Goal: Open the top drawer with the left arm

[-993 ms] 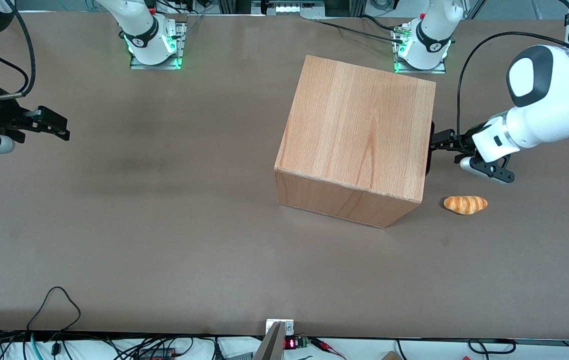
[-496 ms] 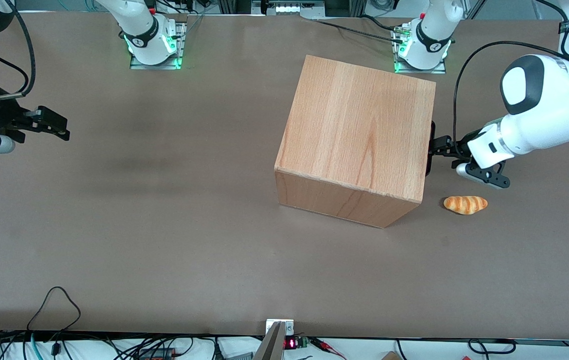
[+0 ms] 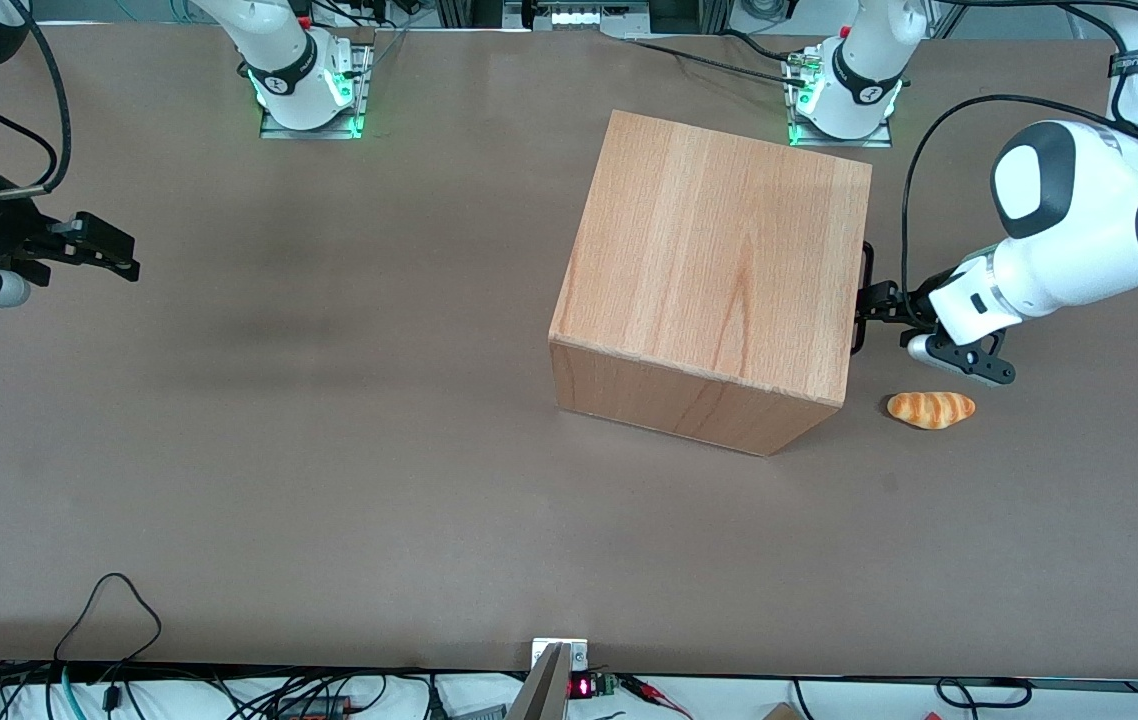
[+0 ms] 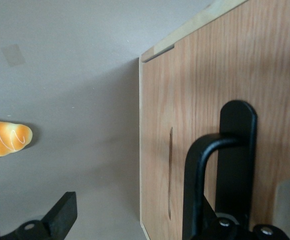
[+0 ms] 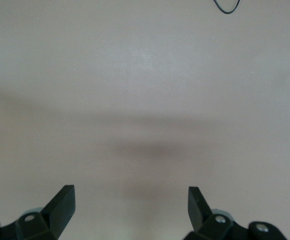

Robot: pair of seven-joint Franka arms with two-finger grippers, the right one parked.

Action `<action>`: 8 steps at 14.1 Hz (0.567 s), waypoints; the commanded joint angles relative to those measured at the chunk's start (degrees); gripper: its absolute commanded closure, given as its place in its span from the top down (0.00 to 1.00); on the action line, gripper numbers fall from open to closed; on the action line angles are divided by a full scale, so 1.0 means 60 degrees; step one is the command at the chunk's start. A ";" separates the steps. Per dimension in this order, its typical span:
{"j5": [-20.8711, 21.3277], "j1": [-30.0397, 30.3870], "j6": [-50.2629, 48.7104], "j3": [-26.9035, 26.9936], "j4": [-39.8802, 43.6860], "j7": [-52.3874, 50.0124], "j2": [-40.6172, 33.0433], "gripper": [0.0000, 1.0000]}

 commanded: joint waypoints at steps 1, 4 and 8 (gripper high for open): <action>-0.0124 -0.0012 0.0466 0.0100 -0.0080 0.0311 0.0170 1.00; -0.0124 -0.0012 0.0787 0.0114 -0.0080 0.0311 0.0288 1.00; -0.0138 0.0104 0.0848 0.0202 -0.0051 0.0311 0.0317 1.00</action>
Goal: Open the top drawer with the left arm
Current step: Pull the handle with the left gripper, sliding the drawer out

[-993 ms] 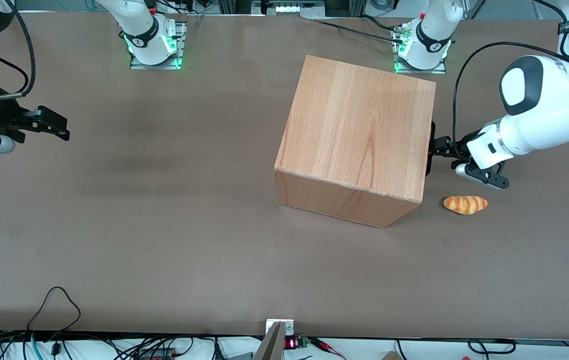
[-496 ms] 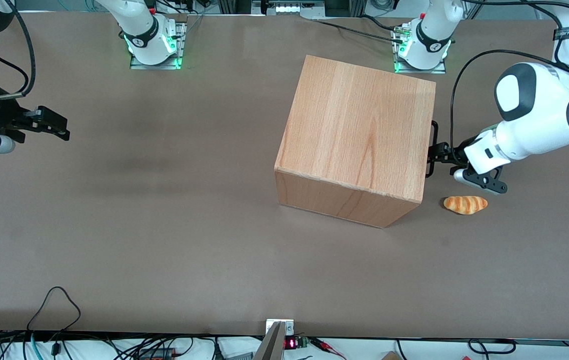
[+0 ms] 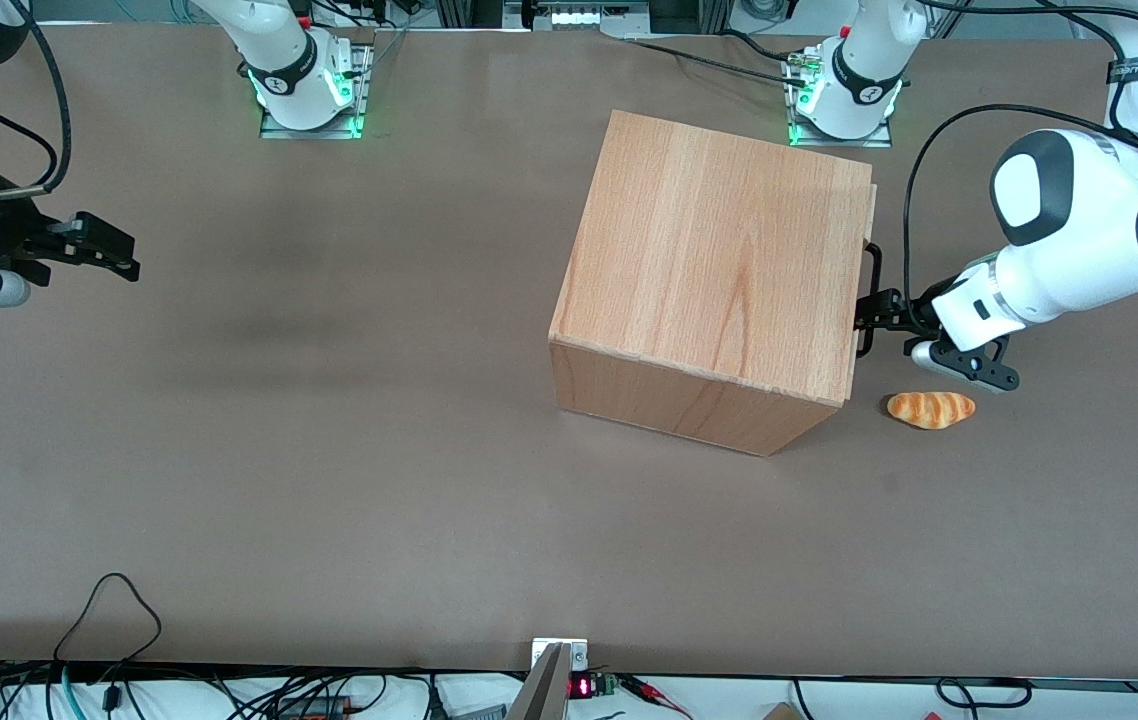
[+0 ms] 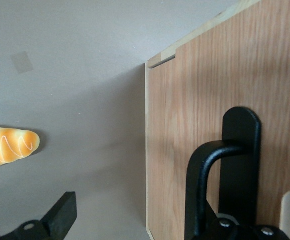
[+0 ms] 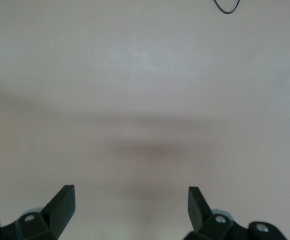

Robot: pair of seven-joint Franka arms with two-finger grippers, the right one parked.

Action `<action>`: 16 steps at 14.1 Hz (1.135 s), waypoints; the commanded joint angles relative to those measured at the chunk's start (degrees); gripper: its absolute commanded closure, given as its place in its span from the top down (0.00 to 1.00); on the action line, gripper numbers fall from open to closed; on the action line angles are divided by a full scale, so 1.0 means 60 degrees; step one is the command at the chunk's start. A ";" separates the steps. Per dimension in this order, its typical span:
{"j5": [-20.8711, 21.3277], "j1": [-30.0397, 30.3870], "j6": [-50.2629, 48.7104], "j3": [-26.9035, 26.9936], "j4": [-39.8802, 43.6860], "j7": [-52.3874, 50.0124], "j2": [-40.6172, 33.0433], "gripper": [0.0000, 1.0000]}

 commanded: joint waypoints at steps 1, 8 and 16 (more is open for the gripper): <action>-0.0129 0.0087 0.0650 0.0138 -0.0015 0.0111 0.0262 1.00; -0.0100 0.0613 0.0665 0.0885 0.0088 0.0828 0.0276 1.00; 0.0354 0.1625 0.1104 0.1324 0.0468 0.2424 0.0437 1.00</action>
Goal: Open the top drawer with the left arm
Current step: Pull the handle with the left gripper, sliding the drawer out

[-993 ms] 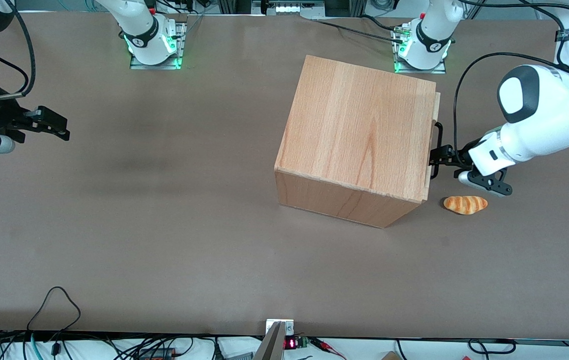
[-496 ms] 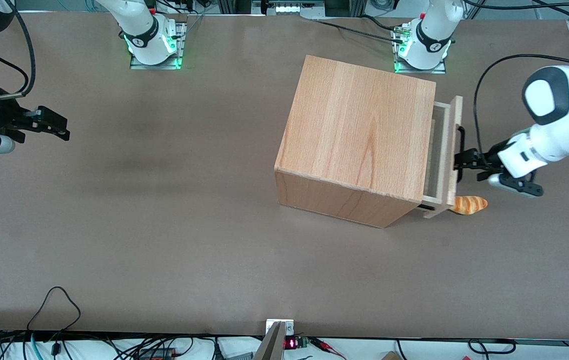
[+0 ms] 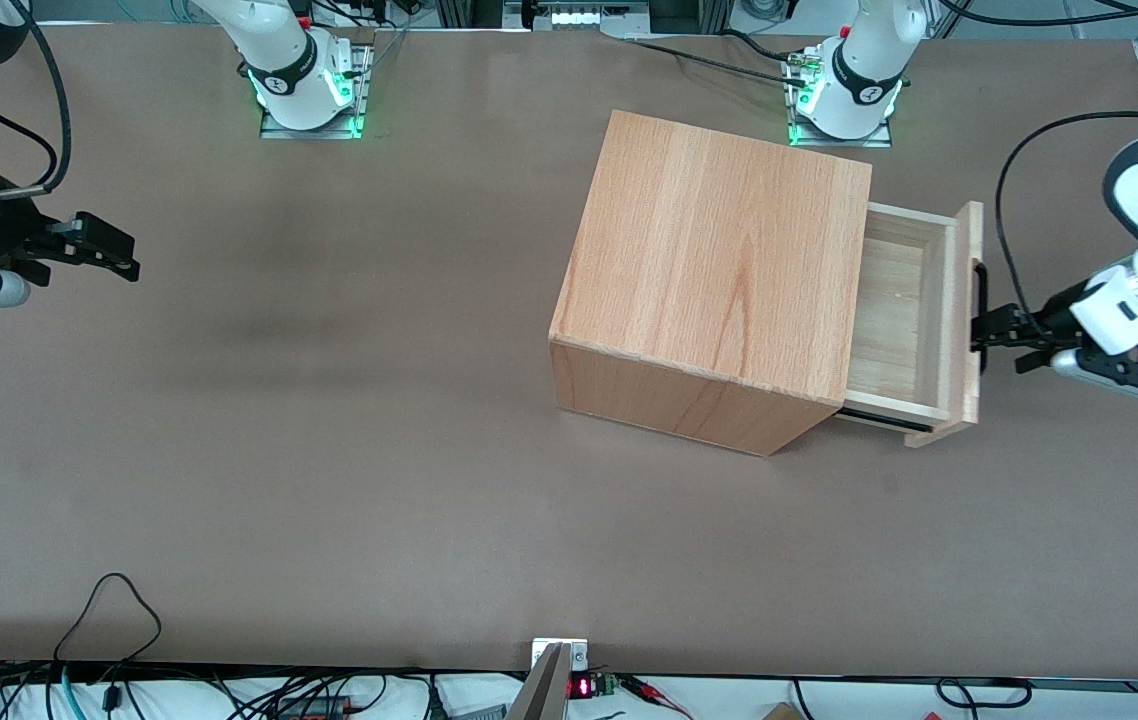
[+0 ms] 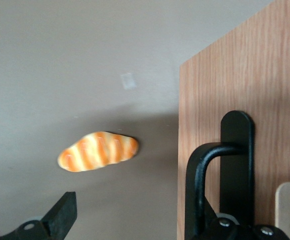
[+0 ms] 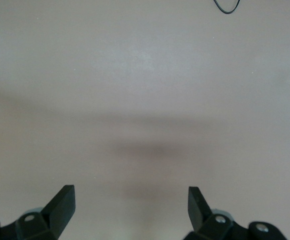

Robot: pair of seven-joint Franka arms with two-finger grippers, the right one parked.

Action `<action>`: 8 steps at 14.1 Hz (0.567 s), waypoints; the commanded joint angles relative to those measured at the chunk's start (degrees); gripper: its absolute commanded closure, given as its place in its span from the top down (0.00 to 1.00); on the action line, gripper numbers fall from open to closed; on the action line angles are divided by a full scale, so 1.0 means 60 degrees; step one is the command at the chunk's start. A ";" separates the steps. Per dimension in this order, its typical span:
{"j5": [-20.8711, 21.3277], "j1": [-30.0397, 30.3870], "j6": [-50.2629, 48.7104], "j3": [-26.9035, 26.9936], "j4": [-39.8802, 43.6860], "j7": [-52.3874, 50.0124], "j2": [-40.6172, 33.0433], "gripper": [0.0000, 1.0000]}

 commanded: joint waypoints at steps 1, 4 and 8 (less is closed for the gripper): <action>0.0455 0.0272 0.0428 0.0330 0.0379 0.0499 0.0369 1.00; 0.0455 0.0564 0.0428 0.0448 0.0790 0.0925 0.0604 1.00; 0.0455 0.0887 0.0326 0.0522 0.1128 0.1247 0.0693 1.00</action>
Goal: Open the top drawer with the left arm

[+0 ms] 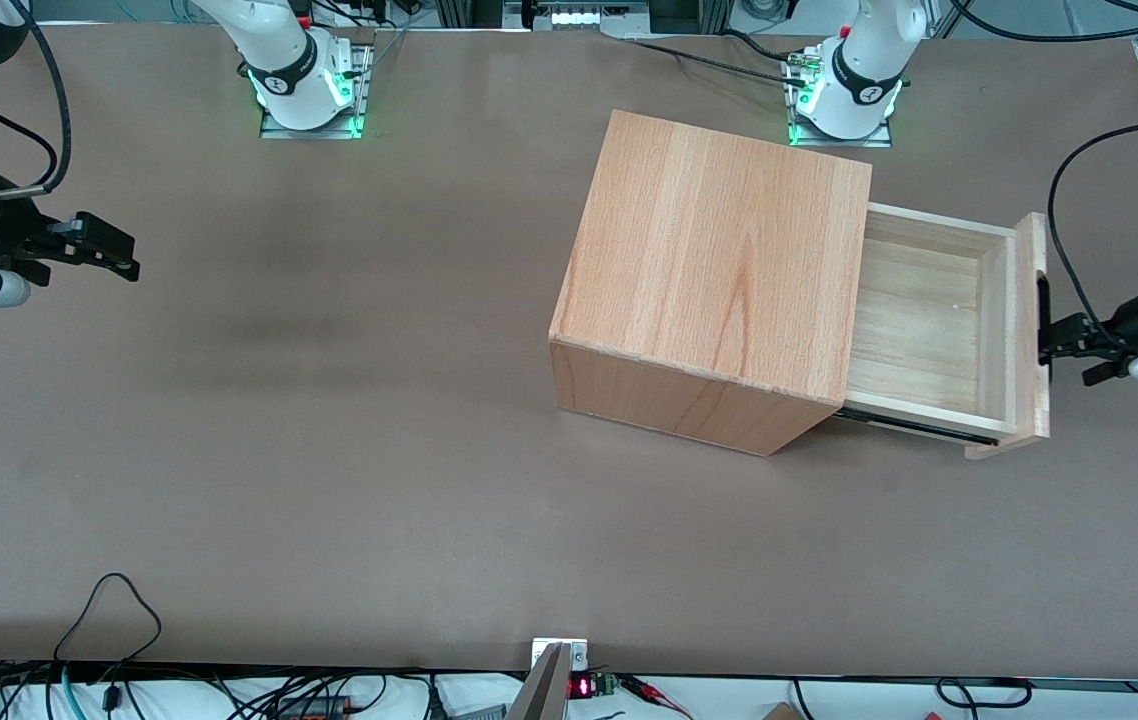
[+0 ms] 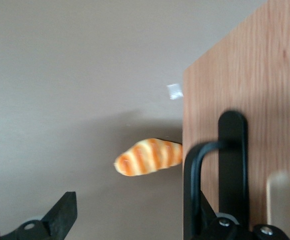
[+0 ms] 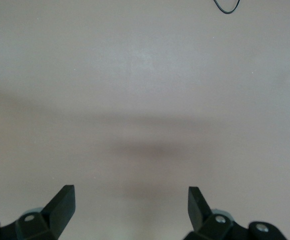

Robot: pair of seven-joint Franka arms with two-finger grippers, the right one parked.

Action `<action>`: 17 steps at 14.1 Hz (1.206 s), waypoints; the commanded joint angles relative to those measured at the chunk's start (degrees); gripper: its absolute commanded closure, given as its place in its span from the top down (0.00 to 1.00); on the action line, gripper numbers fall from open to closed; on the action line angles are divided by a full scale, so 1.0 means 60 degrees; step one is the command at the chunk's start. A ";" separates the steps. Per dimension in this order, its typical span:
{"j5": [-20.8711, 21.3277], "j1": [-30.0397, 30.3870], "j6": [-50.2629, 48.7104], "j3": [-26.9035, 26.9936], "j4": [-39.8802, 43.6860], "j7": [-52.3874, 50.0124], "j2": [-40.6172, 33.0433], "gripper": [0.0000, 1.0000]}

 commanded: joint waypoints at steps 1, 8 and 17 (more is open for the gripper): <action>0.0318 0.0280 0.0007 0.0127 0.0425 0.0290 0.0150 1.00; 0.0685 0.0413 -0.1310 0.0303 0.1319 0.0071 0.0106 1.00; 0.1649 0.0208 -0.3579 0.0523 0.2431 -0.1830 -0.0420 1.00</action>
